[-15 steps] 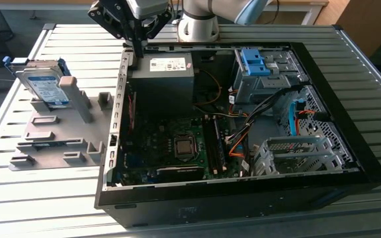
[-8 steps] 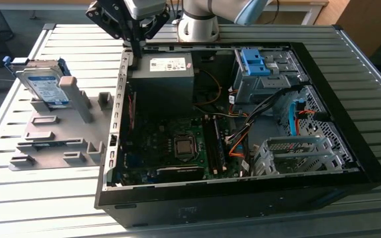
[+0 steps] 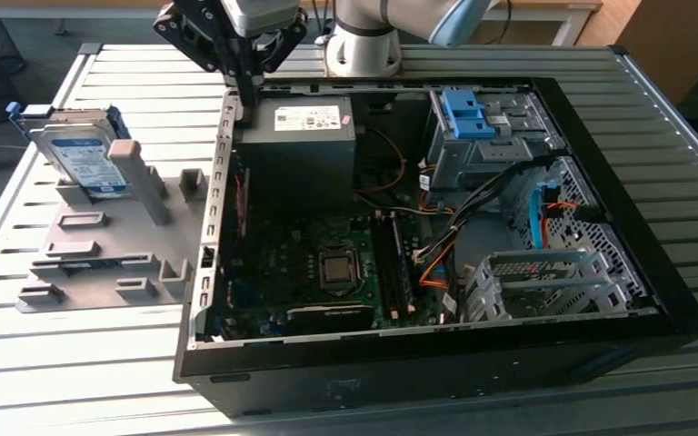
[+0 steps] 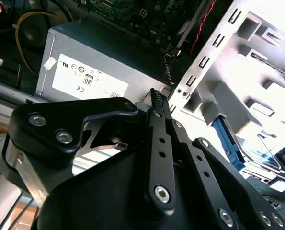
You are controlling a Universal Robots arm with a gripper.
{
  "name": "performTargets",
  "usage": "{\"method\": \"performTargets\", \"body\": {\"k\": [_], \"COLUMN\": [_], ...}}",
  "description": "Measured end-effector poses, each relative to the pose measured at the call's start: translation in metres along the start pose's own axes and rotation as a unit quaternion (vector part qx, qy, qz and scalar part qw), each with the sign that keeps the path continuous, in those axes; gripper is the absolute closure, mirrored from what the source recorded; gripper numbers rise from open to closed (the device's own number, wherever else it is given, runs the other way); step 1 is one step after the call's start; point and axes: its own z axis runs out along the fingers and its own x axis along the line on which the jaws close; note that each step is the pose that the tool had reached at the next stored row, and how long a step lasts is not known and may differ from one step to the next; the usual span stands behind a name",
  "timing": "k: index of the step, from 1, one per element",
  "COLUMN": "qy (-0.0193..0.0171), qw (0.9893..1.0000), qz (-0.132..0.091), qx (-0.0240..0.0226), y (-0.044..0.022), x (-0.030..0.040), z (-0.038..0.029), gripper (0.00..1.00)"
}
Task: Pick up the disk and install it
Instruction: 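Reach for the disk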
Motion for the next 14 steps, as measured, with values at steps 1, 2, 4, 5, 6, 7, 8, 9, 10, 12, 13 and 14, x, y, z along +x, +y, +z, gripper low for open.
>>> {"method": "performTargets", "body": {"k": [1,2,4,5,6,7,8,9,10,12,13,14], "qy": [0.0001,0.0001,0.0002,0.0004,0.0005,0.0007,0.0008,0.001,0.0013,0.0016,0.0015,0.0015], "qw": [1.0,1.0,1.0,1.0,1.0,1.0,1.0,1.0,1.0,1.0,1.0,1.0], "qz": [0.0,0.0,0.0,0.0,0.0,0.0,0.0,0.0,0.0,0.0,0.0,0.0], "qx": [0.0,0.0,0.0,0.0001,0.0001,0.0001,0.0001,0.0001,0.0002,0.0002,0.0001,0.0], "y": [0.0,-0.0001,-0.0001,-0.0001,-0.0002,-0.0002,-0.0002,-0.0002,-0.0003,-0.0003,-0.0003,-0.0003], "x": [0.0004,0.0007,0.0015,0.0017,0.0019,0.0022,0.0024,0.0026,0.0027,0.0031,0.0035,0.0039], "z": [0.0,0.0001,0.0002,0.0002,0.0003,0.0004,0.0004,0.0005,0.0005,0.0007,0.0008,0.0009], "gripper": [0.89,0.89,0.89,0.89,0.89,0.89,0.89,0.89,0.89,0.89,0.89,0.89]}}
